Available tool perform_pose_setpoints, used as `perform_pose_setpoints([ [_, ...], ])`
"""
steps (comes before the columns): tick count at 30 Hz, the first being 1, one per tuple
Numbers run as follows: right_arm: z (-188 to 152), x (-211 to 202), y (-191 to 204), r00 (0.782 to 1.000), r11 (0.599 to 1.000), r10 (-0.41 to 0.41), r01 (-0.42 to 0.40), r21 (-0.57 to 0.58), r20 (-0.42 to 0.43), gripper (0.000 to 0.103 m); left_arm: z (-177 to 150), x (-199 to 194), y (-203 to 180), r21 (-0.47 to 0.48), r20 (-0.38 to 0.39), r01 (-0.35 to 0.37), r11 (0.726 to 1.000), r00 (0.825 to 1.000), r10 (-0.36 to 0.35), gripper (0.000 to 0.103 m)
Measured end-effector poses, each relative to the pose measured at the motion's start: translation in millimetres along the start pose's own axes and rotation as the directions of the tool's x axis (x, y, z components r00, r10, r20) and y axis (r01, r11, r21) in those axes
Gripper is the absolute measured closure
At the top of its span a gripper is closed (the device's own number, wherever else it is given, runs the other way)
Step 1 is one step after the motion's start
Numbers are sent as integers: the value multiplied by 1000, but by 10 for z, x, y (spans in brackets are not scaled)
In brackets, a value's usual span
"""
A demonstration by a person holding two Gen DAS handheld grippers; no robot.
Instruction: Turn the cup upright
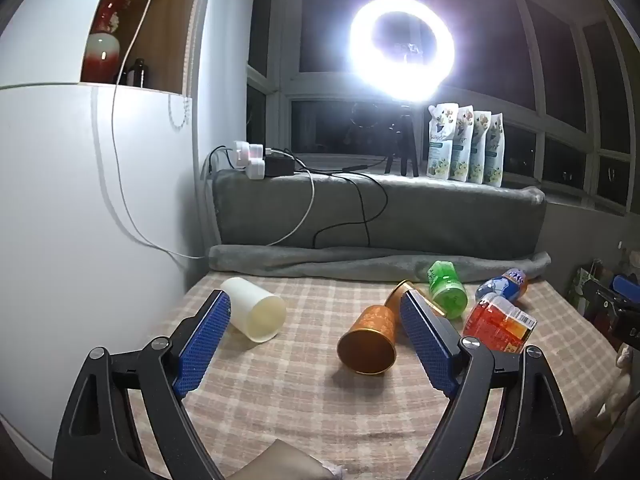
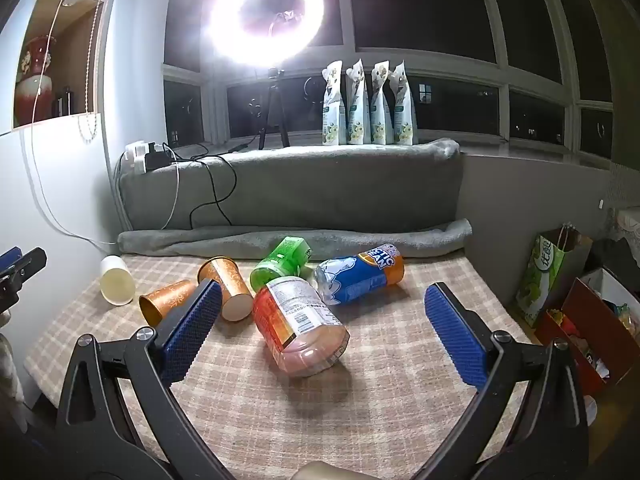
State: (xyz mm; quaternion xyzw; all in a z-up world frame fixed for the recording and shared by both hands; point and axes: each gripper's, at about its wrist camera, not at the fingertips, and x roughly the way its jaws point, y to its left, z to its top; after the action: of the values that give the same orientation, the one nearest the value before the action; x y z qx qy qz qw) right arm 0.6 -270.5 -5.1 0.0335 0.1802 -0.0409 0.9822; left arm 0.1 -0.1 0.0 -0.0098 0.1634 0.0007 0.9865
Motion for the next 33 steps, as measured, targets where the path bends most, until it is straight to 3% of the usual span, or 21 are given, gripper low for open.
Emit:
perform_pose_setpoints([
  [33, 4, -10, -42, 1000, 1000, -4, 4, 9, -4, 0, -15, -20, -83, -4, -10, 13, 1000, 1000, -13, 16],
])
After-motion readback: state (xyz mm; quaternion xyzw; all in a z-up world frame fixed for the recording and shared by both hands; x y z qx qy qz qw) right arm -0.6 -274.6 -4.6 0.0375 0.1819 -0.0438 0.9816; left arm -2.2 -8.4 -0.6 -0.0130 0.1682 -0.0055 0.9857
